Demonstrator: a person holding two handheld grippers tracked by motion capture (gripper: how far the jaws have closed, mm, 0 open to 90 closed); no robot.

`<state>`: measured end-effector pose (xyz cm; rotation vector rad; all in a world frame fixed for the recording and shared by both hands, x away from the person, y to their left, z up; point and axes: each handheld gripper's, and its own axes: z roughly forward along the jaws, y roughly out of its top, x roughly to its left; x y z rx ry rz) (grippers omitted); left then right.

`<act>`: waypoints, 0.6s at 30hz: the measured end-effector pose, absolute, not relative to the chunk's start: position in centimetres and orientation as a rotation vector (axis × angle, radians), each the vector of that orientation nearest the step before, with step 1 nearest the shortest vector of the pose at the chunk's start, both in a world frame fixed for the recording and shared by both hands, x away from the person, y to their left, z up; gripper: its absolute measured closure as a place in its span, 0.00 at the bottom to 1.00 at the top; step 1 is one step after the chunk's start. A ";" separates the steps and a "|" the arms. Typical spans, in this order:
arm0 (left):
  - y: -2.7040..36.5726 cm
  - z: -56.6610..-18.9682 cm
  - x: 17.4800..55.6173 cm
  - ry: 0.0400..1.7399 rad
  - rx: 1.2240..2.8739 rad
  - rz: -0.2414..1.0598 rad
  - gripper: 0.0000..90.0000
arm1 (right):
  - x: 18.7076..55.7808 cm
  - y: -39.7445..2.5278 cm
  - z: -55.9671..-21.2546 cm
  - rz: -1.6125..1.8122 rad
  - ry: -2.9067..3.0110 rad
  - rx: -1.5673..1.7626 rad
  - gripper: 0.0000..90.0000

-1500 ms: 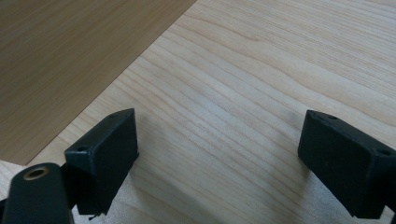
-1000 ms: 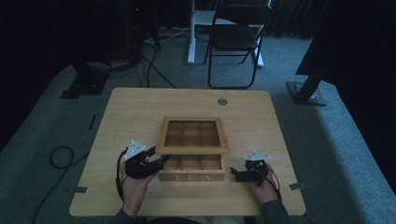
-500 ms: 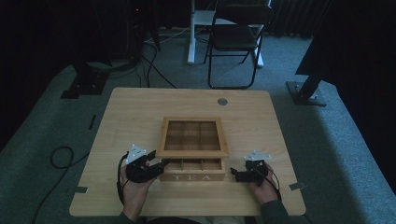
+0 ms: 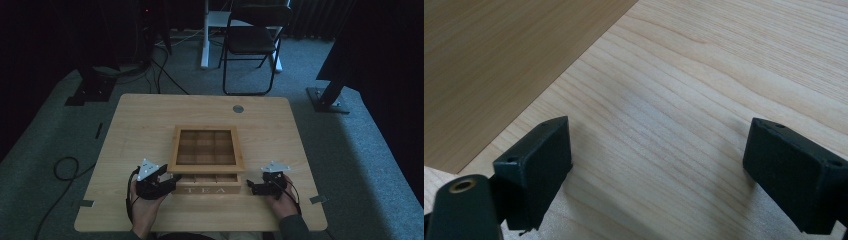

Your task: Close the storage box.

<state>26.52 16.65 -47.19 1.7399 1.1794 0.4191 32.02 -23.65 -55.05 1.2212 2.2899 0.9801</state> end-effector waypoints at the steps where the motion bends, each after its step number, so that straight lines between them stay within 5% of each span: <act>1: 16.7 -47.4 26.5 1.180 1.744 0.421 0.45 | 32.0 -23.7 -55.0 0.980 2.290 1.221 0.13; 18: 16.6 -49.1 25.8 1.195 1.782 0.423 0.44 | 32.0 -23.6 -55.0 0.981 2.291 1.220 0.13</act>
